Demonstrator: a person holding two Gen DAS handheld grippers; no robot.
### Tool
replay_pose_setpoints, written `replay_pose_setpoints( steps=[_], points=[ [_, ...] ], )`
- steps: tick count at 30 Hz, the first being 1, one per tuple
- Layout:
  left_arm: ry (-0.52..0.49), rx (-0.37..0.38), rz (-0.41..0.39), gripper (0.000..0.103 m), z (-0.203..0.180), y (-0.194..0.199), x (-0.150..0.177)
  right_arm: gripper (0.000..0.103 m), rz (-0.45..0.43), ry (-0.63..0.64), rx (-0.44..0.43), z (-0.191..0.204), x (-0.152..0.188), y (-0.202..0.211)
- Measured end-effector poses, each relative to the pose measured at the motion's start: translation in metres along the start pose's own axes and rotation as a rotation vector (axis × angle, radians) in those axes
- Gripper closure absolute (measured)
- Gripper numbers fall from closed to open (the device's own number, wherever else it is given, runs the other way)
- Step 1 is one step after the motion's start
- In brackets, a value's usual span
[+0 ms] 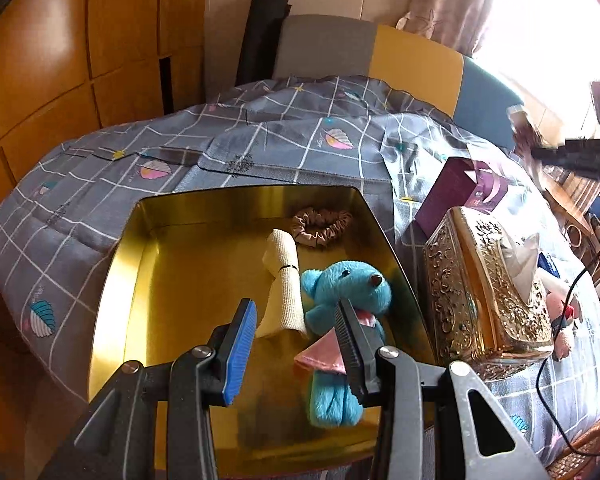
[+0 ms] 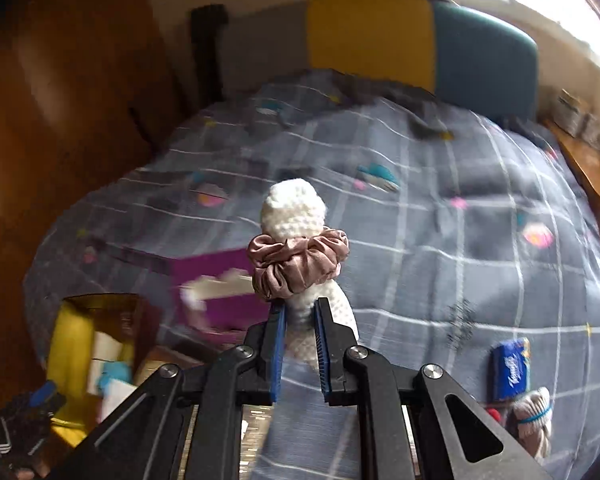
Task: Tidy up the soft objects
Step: 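Carry the white sock with the right gripper into the tray and release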
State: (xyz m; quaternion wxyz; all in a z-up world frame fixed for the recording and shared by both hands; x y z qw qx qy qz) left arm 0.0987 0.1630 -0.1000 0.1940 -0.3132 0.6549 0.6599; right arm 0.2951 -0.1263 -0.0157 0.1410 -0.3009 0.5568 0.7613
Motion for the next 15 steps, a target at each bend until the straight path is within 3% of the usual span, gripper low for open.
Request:
replay_pose_setpoints(
  steps=[7, 15],
  points=[
    [0.003, -0.017, -0.026, 0.063, 0.009, 0.013, 0.007, 0.089, 0.002, 0.208, -0.175, 0.125, 0.025, 0.013],
    [0.046, -0.028, -0.022, 0.063, 0.027, 0.016, 0.018, 0.089, 0.134, 0.319, -0.301, 0.221, 0.101, -0.006]
  ],
)
Point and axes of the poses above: each gripper's, at about its wrist camera, not at the fingertips, and y roughly against the way its jaws point, z to its left, x to its underside, the point moved 9 cm from there along -y, roughly the way its jaws point, and after that the axes turned 2 degrees about -x, right-handed, at the moved point
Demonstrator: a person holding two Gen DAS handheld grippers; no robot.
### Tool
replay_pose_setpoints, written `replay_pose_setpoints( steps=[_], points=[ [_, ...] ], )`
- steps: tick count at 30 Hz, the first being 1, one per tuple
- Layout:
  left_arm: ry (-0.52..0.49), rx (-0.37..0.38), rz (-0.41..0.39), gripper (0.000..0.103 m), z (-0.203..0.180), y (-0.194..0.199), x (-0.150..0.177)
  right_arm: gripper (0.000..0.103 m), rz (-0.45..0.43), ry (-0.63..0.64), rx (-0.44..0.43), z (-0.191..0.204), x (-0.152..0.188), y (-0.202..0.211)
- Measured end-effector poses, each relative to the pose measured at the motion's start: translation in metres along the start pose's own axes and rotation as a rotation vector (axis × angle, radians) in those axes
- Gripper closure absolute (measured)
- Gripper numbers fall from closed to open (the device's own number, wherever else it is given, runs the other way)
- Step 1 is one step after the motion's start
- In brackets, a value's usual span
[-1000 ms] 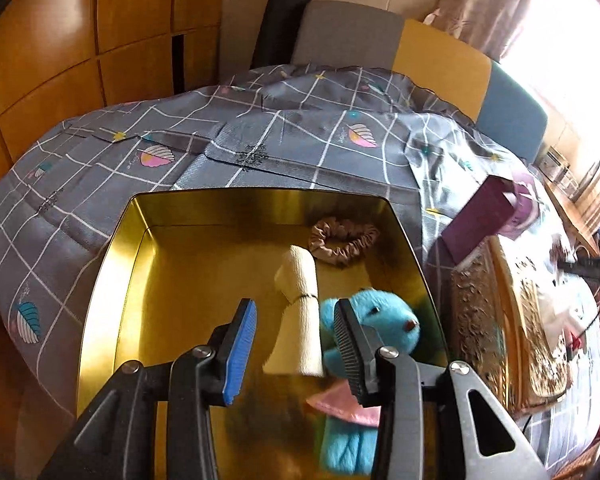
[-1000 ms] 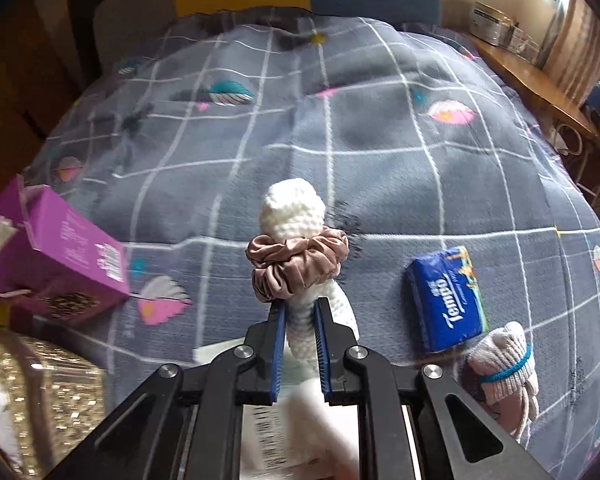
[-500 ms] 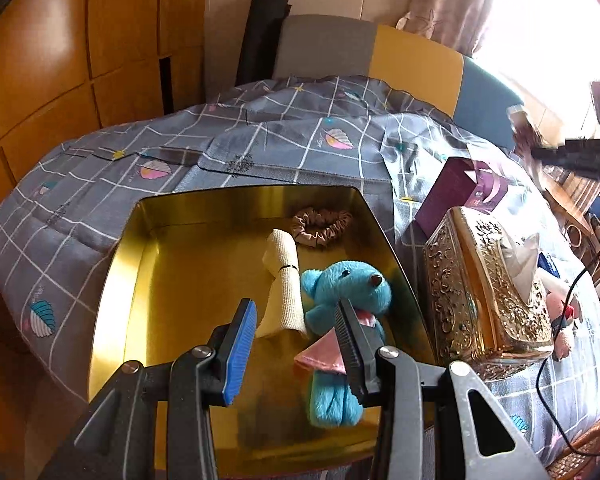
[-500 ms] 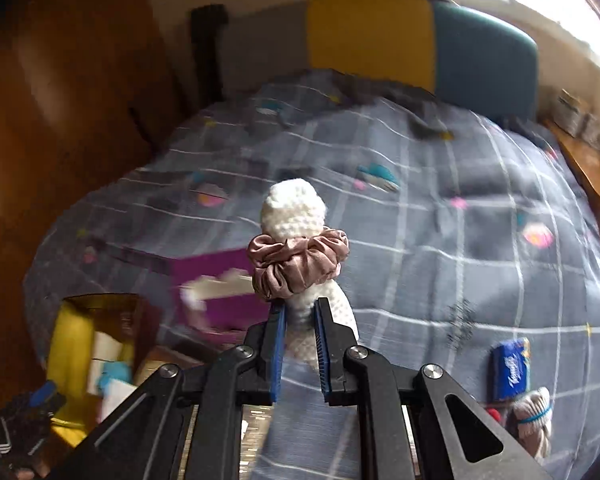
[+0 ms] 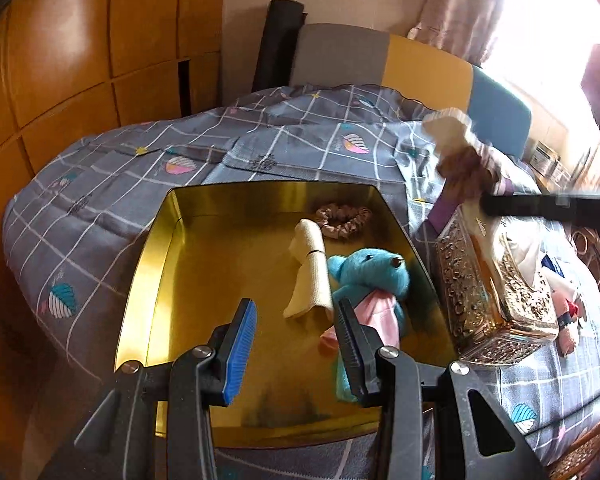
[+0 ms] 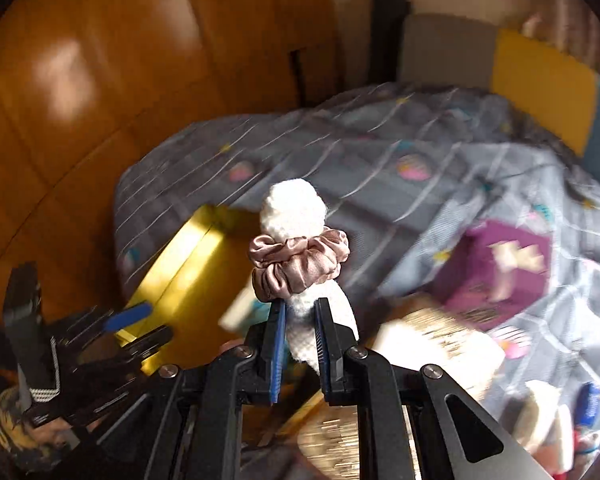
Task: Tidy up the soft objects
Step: 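Carry the white sock with the right gripper into the tray and release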
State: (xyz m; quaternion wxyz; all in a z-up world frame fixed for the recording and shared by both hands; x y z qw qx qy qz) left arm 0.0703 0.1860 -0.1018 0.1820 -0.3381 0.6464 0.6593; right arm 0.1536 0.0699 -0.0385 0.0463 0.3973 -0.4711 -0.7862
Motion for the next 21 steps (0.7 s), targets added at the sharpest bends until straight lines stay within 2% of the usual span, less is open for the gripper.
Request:
replay_pose_setpoints(
  steps=[9, 12, 14, 15, 16, 21],
  points=[
    [0.116, -0.059, 0.001, 0.063, 0.045, -0.001, 0.012, 0.088, 0.099, -0.074, -0.136, 0.054, 0.04, -0.058],
    [0.135, -0.072, 0.0, 0.063, 0.054, 0.001, 0.014, 0.085, 0.095, -0.071, -0.135, 0.063, 0.042, -0.07],
    [0.141, -0.078, -0.007, 0.063, 0.056, 0.002, 0.013, 0.067, 0.113, -0.086, -0.14, 0.067, 0.046, -0.077],
    [0.143, -0.08, -0.01, 0.063, 0.057, 0.002, 0.013, 0.047, 0.112, -0.093, -0.132, 0.065, 0.046, -0.079],
    [0.143, -0.086, -0.012, 0.063, 0.058, 0.002, 0.012, 0.043, 0.104, -0.089, -0.116, 0.064, 0.047, -0.078],
    [0.133, -0.133, -0.017, 0.063, 0.057, 0.001, 0.014, 0.041, 0.037, -0.048, -0.036, 0.058, 0.048, -0.065]
  ],
)
Point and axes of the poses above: each gripper's, at about its wrist camera, not at the fingertips, and y roughly against the way its jaws point, z to its left, x to its underside, the point moved 9 cm from there along -y, roughly the way its jaws point, and after that the axes turned 2 degrees about -x, right-handed, at the moved point
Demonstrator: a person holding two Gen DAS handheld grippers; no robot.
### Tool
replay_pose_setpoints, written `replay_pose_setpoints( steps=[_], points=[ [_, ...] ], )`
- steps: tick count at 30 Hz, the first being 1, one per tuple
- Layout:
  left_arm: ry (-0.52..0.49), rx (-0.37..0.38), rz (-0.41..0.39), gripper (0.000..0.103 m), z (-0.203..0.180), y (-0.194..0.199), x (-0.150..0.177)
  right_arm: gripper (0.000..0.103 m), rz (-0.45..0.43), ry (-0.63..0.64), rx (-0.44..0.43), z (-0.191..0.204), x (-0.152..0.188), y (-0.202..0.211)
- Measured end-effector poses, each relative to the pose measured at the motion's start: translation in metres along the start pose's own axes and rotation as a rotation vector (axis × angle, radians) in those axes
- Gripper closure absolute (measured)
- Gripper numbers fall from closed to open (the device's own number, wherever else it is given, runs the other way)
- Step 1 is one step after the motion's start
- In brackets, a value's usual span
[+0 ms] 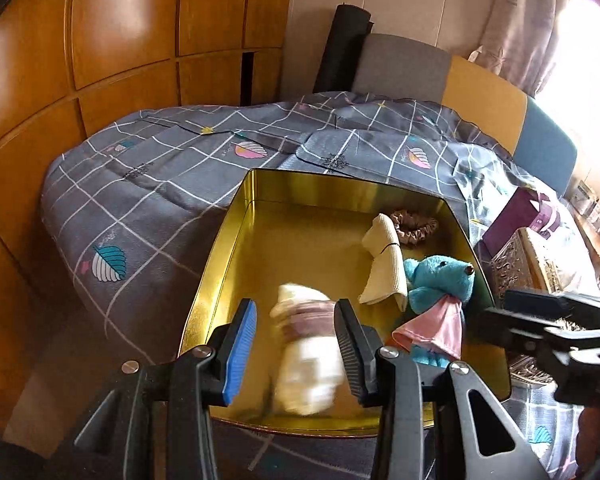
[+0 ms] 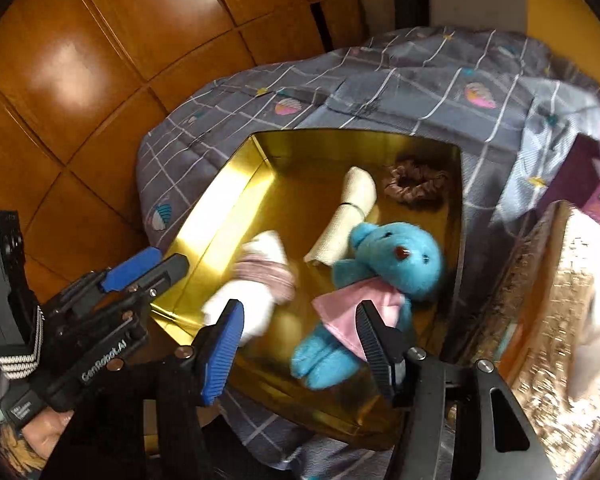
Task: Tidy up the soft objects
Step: 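Carry the white sock with the right gripper into the tray and release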
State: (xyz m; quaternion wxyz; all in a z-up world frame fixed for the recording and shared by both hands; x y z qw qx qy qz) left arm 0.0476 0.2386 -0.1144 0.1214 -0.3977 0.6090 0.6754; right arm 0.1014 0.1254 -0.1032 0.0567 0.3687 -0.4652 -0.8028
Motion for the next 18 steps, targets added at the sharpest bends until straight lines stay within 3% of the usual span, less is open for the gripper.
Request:
replay_pose_setpoints(
  steps=[6, 8, 18],
  points=[
    [-0.027, -0.008, -0.03, 0.063, -0.005, 0.008, -0.002, 0.012, -0.268, 0.148, 0.28, -0.006, -0.005, 0.047],
    [-0.037, -0.003, -0.034, 0.063, -0.009, 0.01, -0.002, 0.003, -0.317, 0.163, 0.35, -0.009, -0.004, 0.06],
    [-0.083, 0.039, -0.058, 0.063, -0.028, 0.024, -0.004, 0.001, -0.379, 0.084, 0.354, -0.041, 0.01, 0.1]
  ],
)
Point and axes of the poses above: each gripper's, at about its wrist camera, not at the fingertips, and y roughly against the way its jaws point, z to its left, x to its underside, the point moved 9 cm from there along -y, roughly the way its jaws point, and after that the axes turned 2 degrees about -x, right-handed, at the moved point
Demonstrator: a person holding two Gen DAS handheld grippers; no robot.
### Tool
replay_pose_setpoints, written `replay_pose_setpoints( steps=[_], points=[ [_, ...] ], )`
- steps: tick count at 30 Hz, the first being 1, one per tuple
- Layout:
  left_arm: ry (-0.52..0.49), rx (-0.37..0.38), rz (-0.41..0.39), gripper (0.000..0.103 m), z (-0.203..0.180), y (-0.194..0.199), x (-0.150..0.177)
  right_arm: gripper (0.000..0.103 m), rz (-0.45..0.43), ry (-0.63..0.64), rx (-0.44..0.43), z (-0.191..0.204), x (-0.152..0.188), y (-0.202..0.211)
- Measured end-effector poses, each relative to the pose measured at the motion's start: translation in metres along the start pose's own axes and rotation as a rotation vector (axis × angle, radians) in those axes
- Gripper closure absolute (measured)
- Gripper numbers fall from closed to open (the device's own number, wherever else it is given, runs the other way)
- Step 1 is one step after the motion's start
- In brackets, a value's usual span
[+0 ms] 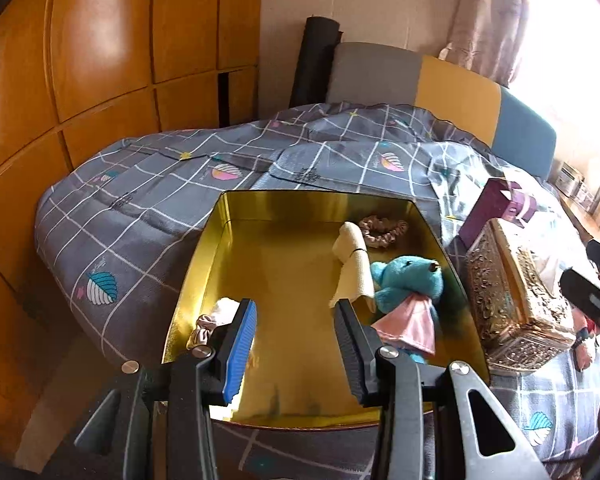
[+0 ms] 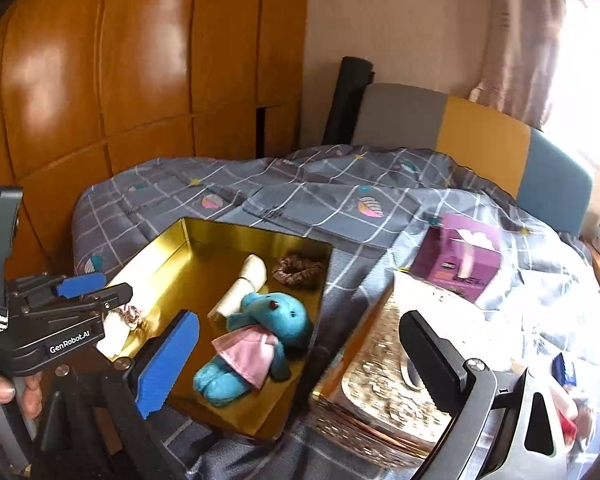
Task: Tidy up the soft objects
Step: 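Carry the white sock with the right gripper into the tray and release, then move both grippers back over the remaining soft items on the bed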
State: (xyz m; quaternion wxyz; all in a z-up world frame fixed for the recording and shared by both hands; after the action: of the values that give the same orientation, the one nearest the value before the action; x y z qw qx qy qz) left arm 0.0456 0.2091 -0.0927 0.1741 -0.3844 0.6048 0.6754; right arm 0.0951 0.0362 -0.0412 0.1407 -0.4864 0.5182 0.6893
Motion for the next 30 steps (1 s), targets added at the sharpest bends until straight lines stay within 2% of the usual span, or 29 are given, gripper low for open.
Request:
replay_pose_setpoints(
  steps=[6, 15, 19, 27, 30],
  points=[
    [-0.046, 0.024, -0.018, 0.063, -0.017, 0.008, -0.001, 0.0, -0.038, -0.114, 0.067, -0.05, -0.001, 0.029],
    [-0.105, 0.068, -0.031, 0.063, -0.041, 0.019, -0.001, 0.0, 0.012, -0.304, 0.178, -0.147, 0.026, 0.05],
    [-0.12, 0.094, -0.037, 0.063, -0.05, 0.023, -0.003, 0.0, 0.029, -0.37, 0.26, -0.193, 0.044, 0.063],
    [-0.11, 0.197, -0.039, 0.063, -0.072, 0.034, -0.017, 0.0, 0.002, -0.574, 0.43, -0.304, 0.082, 0.111],
    [-0.158, 0.25, -0.072, 0.063, -0.096, 0.048, -0.026, 0.0, -0.022, -0.695, 0.479, -0.351, 0.102, 0.128]
  ],
)
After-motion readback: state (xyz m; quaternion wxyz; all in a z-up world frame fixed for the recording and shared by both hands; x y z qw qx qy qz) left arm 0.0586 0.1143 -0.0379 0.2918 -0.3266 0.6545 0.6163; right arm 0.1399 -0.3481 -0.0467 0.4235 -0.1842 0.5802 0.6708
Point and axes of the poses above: each gripper's, at about its wrist camera, not at the fingertips, and y roughly against the way its jaws point, z to its left, x to its underside, the point moved 9 cm from there along -y, roughly the way its jaws point, and after that the axes turned 2 degrees about -x, right-handed, at the moved point
